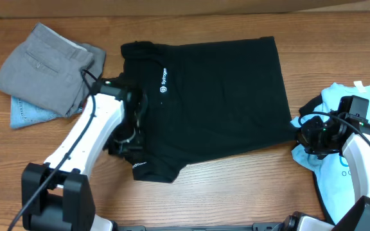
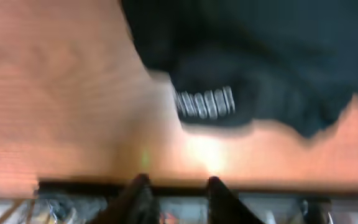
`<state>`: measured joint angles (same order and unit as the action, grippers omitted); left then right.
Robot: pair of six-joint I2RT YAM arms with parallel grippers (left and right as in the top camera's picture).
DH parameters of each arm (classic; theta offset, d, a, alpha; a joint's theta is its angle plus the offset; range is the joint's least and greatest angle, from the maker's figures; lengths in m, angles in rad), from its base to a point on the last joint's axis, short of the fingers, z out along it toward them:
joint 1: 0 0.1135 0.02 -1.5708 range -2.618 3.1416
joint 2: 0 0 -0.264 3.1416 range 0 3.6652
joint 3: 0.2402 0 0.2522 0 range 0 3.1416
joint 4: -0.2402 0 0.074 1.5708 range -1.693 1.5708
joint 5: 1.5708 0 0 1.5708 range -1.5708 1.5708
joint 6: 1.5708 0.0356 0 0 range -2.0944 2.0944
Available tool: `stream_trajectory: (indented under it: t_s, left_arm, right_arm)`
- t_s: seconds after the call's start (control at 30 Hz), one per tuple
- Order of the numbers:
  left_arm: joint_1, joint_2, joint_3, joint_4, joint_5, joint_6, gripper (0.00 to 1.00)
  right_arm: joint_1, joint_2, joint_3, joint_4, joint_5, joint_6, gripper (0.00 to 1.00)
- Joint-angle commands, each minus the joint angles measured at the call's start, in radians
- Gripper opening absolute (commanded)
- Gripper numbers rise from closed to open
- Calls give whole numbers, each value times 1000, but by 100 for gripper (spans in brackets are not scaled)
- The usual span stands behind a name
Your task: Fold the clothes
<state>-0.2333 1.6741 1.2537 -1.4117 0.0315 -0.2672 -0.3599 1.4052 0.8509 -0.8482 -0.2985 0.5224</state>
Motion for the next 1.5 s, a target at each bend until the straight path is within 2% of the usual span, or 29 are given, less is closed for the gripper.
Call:
stream_trajectory:
  t_s: [0.0, 0.2, 0.67, 0.87, 0.93, 1.0, 1.1, 1.13, 1.37, 1.47]
  left_arm:
    - [56, 2, 8, 108, -92, -37, 18]
    - [106, 6, -56, 324, -23, -24, 4]
    - [111, 20, -304, 552, -45, -37, 4]
    - [111, 21, -436, 750, -32, -61, 8]
    - [115, 21, -460, 742, -35, -86, 6]
    - [133, 21, -466, 665, -68, -126, 4]
    - [185, 20, -466, 530, -187, -246, 4]
    - [218, 20, -465, 507, -184, -282, 4]
    - [414, 18, -444, 500, -64, -223, 4]
    - [456, 18, -409, 499, -40, -174, 8]
  right_arm:
    - [0, -18, 22, 5, 10, -7, 6]
    - [0, -18, 22, 5, 10, -7, 6]
    - [0, -18, 22, 5, 10, -7, 6]
    - [0, -18, 22, 9, 10, -7, 6]
    - [0, -18, 22, 8, 10, -12, 6]
    - [0, -18, 22, 3, 10, -32, 6]
    - [0, -18, 22, -2, 10, -37, 6]
    - [0, -18, 22, -2, 10, -37, 6]
    - [0, -18, 22, 8, 10, -37, 6]
    - [0, -18, 22, 5, 10, -37, 6]
